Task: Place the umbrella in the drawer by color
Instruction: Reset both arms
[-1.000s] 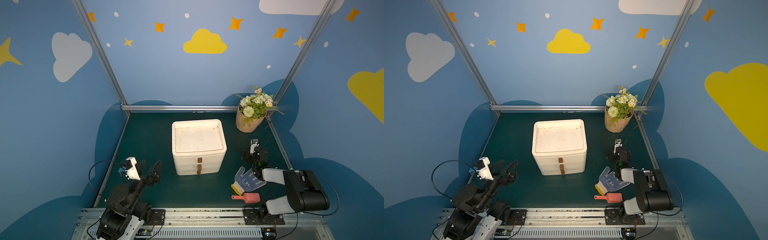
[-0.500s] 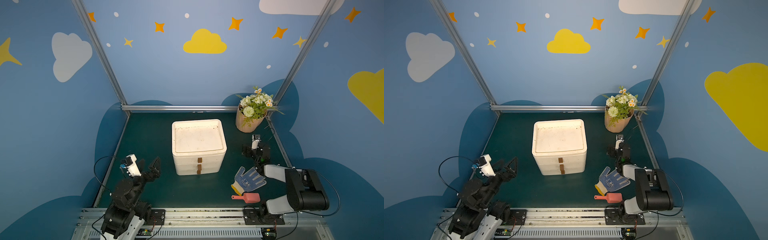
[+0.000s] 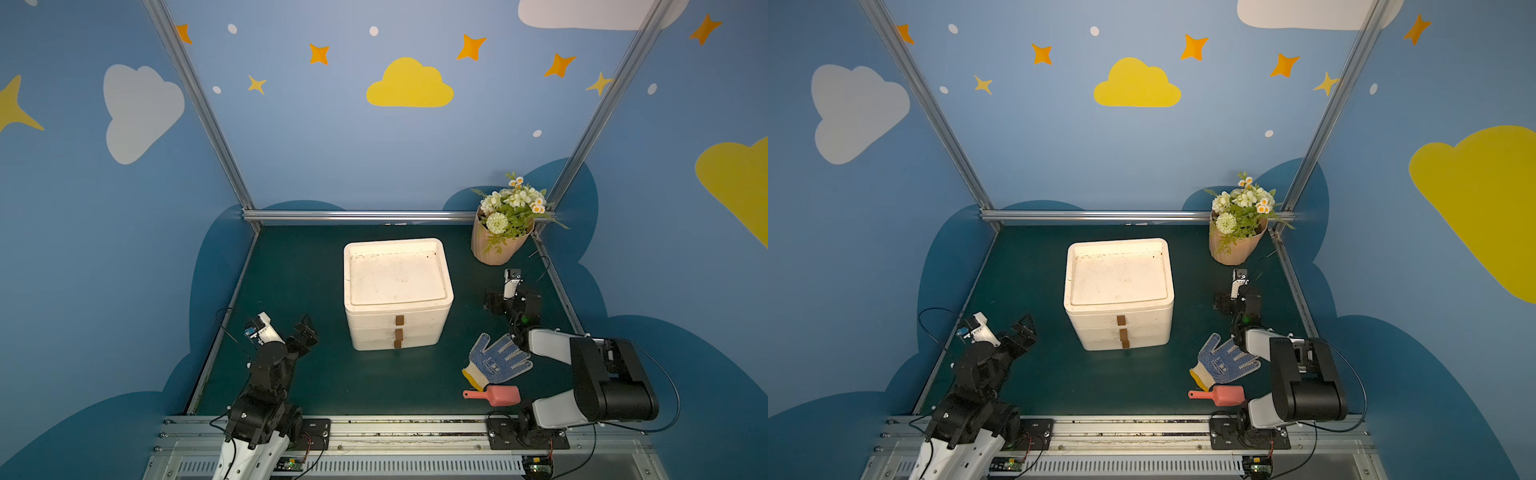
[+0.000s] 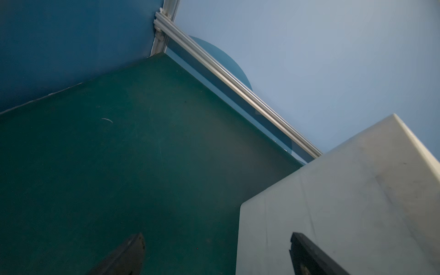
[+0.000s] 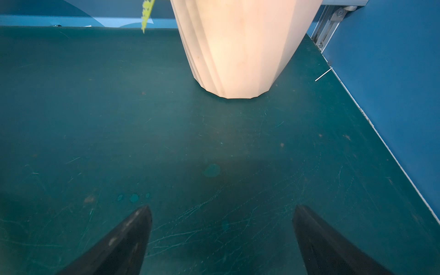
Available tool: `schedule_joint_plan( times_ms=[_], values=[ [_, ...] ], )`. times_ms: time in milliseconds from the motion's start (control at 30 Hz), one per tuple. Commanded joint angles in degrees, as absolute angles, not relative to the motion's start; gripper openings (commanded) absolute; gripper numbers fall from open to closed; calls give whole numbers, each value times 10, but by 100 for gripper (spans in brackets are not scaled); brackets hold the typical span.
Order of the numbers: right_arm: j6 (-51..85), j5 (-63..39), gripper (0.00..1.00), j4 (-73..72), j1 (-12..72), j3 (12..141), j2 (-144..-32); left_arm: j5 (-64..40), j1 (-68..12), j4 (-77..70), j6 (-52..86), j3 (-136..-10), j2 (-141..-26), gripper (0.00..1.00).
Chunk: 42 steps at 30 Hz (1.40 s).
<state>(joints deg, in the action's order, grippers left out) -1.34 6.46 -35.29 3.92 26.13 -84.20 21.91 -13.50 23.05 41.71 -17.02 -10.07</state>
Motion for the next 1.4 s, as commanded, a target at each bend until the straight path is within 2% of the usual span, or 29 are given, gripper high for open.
schedule_joint_plan(
  times_ms=[0, 200, 467, 667, 933, 1367],
  values=[
    [-13, 65, 98, -344, 40, 267, -844, 218, -133, 139, 394, -138, -80, 100],
    [-14, 65, 98, -345, 40, 267, -844, 99, -132, -78, 205, -68, -53, 100],
    [-13, 65, 98, -345, 41, 267, -844, 2, -131, -37, 168, -110, -70, 100],
    [-13, 65, 98, -344, 41, 267, -844, -67, -131, -31, 161, -114, -25, 100],
    [-13, 65, 98, -345, 41, 267, -844, -105, -130, -38, 168, -117, 1, 100],
    [-13, 65, 98, -345, 41, 267, -844, -110, -130, -32, 155, -119, 3, 100]
  ],
)
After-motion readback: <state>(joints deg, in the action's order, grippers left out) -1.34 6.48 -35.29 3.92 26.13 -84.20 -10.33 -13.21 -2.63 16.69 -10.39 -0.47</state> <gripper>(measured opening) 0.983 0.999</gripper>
